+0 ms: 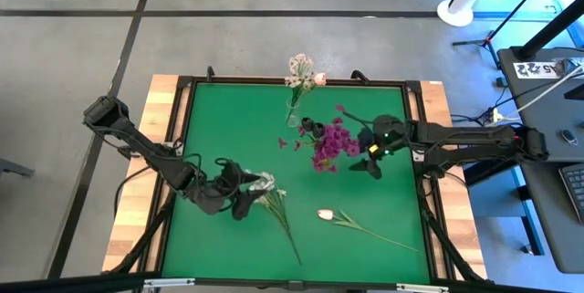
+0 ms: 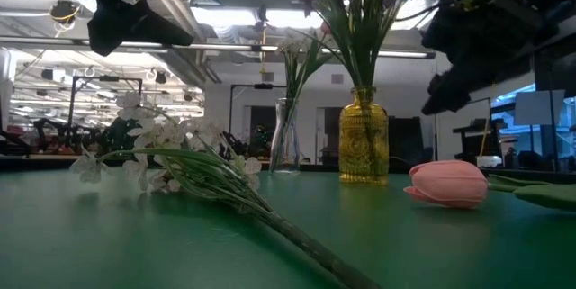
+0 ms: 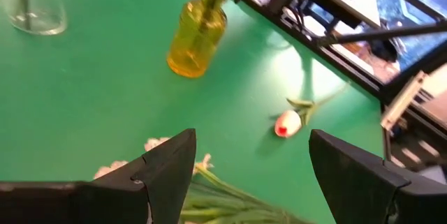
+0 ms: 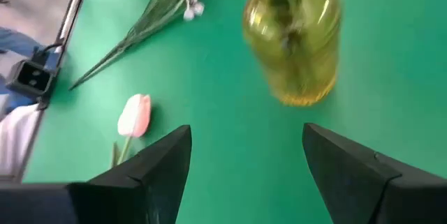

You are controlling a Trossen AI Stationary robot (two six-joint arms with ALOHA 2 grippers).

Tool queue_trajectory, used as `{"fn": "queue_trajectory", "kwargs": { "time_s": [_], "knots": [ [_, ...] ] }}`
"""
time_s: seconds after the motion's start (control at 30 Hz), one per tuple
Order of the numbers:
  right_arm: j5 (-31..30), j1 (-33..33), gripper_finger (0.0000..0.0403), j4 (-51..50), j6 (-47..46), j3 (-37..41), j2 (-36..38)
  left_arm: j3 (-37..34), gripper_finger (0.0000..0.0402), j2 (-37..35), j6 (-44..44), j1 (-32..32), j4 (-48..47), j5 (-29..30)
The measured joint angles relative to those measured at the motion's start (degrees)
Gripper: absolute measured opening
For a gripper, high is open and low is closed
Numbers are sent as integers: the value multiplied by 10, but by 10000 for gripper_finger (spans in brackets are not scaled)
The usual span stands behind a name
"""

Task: Sort flowers into vase by color
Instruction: Put the pink flower into the transparent vase

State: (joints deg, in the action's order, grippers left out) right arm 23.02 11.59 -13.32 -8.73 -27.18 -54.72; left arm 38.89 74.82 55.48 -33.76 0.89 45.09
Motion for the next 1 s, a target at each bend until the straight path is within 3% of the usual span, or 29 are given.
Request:
{"fn": "queue_trajectory", "kwargs": {
  "time_s": [0.17,0.33,0.57,0.77,1.0],
  "knots": [
    [20,-6,273,-42,-20,0,0,0,273,0,-1,0,0,-29],
    [-16,-62,273,-53,-32,0,0,0,273,0,-1,0,-1,-49],
    [-122,-211,273,-51,-81,0,0,0,273,0,0,-1,-2,-90],
    [-235,-352,273,-18,-111,0,-14,0,273,0,-4,-2,-9,-91],
    [-314,-447,273,2,-141,-1,-36,0,273,0,-6,-1,-31,-70]
  ]
}}
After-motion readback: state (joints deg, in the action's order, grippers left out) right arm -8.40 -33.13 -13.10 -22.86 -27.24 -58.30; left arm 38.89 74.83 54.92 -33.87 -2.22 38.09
